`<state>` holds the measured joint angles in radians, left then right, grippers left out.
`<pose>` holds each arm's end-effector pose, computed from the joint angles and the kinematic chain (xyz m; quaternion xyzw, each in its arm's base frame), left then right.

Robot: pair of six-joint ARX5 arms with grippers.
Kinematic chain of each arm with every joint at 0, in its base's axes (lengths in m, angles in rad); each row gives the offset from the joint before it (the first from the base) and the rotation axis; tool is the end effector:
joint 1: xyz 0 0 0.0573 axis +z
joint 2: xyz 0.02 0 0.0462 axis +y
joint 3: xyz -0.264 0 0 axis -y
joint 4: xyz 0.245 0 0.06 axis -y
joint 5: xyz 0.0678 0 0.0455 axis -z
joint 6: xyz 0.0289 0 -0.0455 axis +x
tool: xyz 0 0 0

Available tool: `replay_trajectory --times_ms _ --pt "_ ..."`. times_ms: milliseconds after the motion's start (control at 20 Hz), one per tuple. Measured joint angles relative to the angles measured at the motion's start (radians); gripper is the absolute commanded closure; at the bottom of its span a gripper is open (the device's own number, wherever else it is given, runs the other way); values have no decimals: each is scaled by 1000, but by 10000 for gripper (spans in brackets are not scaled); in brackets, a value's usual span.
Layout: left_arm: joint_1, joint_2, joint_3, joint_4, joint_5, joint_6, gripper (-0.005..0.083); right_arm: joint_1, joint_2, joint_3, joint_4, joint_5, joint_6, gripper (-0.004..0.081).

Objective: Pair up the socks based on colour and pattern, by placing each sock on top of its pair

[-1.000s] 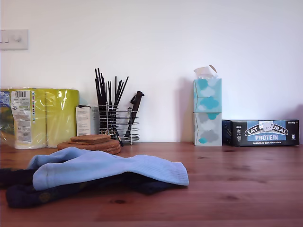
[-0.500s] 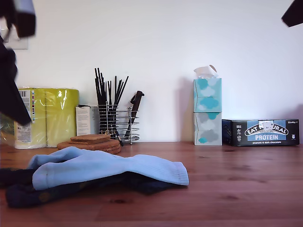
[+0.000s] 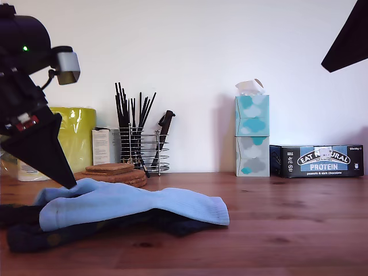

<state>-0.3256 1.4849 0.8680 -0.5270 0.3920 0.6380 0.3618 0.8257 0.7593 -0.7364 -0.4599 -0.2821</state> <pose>0.2533 -0.0972 0.1877 0.2299 0.4211 -0.4500 0.7532 0.1400 0.0667 0.2738 -0.0997 0.3347 0.4189 0.8382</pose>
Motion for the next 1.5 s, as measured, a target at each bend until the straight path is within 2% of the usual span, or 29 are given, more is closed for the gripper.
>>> replay_trajectory --times_ms 200,250,350,400,600,700,850,1000,1200,1400,1500 --pt "-6 78 1 5 0 7 435 0 13 0 45 0 -1 783" --pt "-8 94 1 5 -1 8 495 0 13 0 56 0 -1 783" --pt "-15 109 1 4 -1 9 741 0 17 0 69 0 -3 783" --pt "-20 107 1 3 0 9 796 0 22 0 80 0 -3 782" --pt "-45 107 57 -88 39 -27 794 18 60 0 167 1 -8 728" --pt "-60 107 132 -149 89 -122 794 57 87 0 197 1 -35 692" --pt "-64 106 254 -222 209 -319 794 142 123 0 224 8 -116 640" --pt "-64 105 302 -237 343 -544 794 241 128 0 303 86 -233 546" --pt "-62 105 301 -241 536 -758 794 335 130 0 487 211 -424 450" --pt "-64 105 301 -203 716 -877 794 394 195 0 592 306 -604 446" --pt "-64 105 301 -173 786 -924 794 401 242 0 613 330 -636 446"
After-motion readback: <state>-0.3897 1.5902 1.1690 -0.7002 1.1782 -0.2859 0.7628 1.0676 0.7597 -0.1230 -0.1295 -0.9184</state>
